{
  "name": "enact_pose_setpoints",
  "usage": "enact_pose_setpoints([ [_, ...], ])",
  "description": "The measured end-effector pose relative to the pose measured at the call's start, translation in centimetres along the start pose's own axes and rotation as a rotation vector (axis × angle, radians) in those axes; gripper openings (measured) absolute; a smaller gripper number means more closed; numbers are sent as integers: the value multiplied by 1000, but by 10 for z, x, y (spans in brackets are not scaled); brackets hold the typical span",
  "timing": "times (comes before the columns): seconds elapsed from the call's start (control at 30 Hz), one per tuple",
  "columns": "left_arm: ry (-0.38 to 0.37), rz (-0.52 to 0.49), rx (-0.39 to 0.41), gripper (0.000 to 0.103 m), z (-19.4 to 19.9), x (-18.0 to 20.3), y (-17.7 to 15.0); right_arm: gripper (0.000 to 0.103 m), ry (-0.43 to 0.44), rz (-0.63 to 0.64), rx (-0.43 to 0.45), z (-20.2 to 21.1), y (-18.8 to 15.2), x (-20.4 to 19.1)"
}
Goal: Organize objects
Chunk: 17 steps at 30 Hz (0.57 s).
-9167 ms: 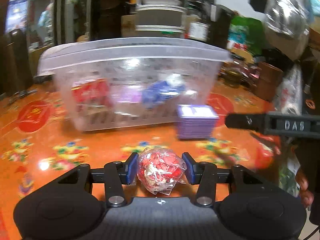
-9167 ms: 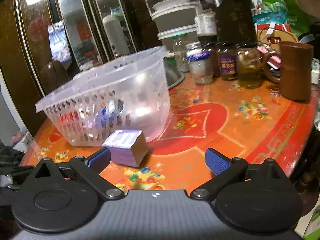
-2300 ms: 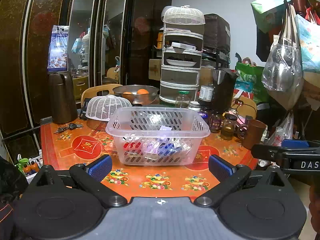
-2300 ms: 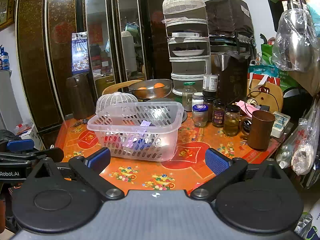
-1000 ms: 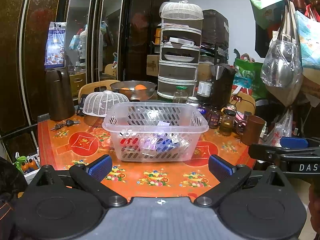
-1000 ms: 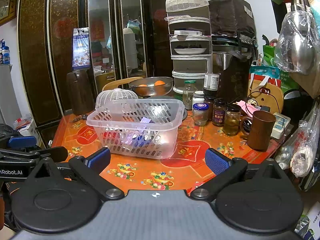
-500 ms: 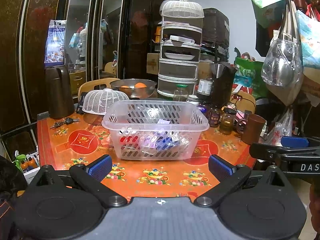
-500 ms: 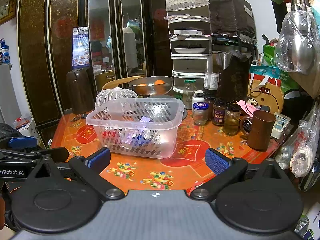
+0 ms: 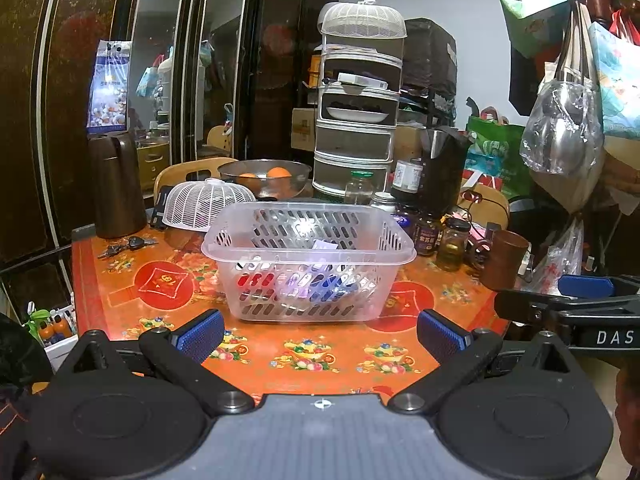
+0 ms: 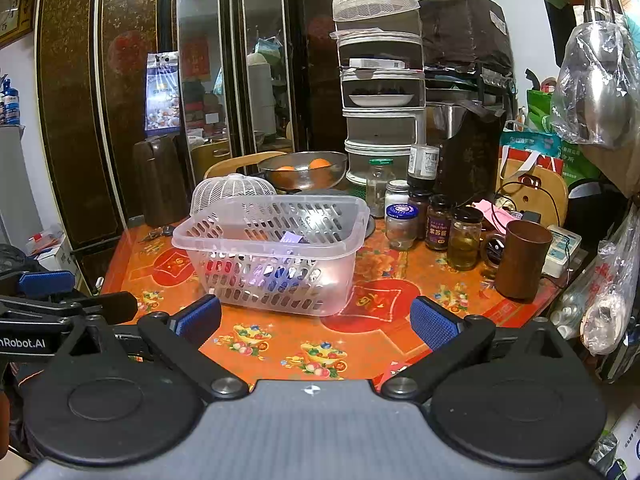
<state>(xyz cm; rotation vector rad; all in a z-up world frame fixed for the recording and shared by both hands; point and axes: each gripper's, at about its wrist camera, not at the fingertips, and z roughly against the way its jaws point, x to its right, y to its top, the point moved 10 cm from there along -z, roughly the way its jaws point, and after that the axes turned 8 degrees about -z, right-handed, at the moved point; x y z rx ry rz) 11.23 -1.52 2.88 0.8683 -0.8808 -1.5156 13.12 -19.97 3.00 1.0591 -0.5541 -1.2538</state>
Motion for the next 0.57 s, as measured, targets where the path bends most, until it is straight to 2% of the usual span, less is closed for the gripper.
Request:
enact_pose_setpoints([
  [0.57, 3, 0, 16, 103, -2, -2, 0, 103, -5, 7, -10, -5, -3, 0],
])
